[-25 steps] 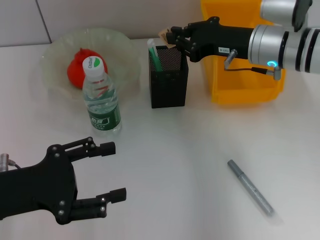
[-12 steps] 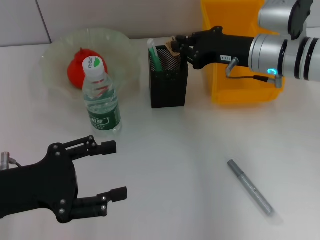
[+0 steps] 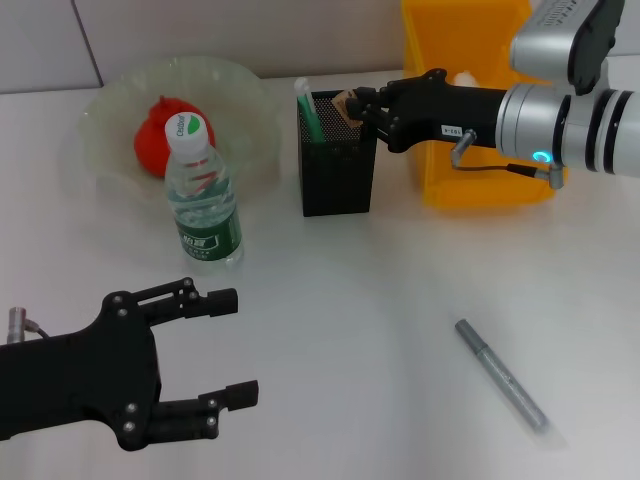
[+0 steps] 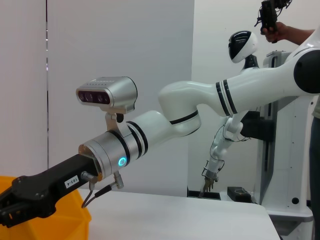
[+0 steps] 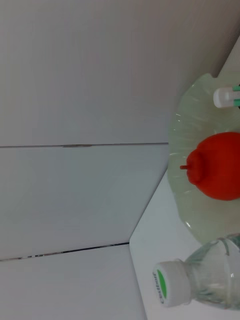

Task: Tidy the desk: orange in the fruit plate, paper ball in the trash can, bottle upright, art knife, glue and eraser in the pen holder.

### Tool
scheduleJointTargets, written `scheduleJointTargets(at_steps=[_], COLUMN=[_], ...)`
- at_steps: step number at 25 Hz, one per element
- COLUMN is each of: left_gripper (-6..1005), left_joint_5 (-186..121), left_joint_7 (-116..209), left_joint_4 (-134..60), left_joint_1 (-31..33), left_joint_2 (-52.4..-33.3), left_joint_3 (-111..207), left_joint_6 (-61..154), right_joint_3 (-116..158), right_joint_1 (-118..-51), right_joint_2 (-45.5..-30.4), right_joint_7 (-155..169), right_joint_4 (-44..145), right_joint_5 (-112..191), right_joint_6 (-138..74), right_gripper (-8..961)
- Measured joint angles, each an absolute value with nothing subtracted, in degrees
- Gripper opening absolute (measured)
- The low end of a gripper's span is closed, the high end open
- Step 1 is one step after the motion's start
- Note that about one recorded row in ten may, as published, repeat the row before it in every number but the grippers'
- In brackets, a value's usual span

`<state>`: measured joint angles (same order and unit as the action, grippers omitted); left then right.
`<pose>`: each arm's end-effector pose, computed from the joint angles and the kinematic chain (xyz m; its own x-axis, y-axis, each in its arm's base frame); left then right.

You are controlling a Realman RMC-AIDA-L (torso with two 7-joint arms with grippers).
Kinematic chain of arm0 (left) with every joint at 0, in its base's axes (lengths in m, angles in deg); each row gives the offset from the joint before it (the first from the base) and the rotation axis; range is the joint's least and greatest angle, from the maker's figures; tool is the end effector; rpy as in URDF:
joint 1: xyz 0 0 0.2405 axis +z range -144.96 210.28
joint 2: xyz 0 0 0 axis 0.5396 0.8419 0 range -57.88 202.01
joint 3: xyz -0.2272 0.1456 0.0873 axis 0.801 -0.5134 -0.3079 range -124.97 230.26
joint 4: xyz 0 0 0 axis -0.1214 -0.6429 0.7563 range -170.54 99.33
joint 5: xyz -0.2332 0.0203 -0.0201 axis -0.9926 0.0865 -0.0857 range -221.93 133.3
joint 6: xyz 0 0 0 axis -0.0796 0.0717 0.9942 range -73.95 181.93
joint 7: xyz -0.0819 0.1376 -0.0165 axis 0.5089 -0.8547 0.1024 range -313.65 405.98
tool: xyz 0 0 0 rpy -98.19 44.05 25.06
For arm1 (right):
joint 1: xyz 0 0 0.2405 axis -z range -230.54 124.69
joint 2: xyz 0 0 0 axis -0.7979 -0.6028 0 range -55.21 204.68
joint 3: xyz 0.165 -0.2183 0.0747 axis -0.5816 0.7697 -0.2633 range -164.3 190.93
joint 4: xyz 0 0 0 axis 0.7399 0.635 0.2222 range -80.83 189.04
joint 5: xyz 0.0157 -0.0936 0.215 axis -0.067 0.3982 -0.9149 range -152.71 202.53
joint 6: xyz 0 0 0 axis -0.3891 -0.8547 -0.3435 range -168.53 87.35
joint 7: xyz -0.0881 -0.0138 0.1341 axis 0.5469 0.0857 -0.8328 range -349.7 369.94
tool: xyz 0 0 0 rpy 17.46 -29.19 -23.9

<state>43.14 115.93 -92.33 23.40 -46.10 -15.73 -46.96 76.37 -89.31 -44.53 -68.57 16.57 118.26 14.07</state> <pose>-0.2654 0.2667 -0.0162 0.7840 0.0477 0.6190 0.1239 -0.9890 -0.0807 0.2361 0.4624 -0.0529 0.8468 -0.2179 -0.4852 -0.4570 -0.7649 -0.4540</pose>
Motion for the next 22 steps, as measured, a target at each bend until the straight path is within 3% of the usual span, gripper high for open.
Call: scheduleJointTargets(at_steps=[22], left_gripper=[792], left_joint_5=[43.22], left_joint_7=[115.95], left_joint_4=[-92.38], left_joint_1=[23.34], left_joint_2=[-46.15], left_joint_3=[-15.65], left_joint_6=[-47.17], right_joint_3=[76.80], right_joint_1=[-90.55], right_joint_2=[-44.62], right_joint_7=[-68.54], right_joint_4=[17.02], right_joint_5=[118.22], right_joint_6=[12.32], right_gripper=[284])
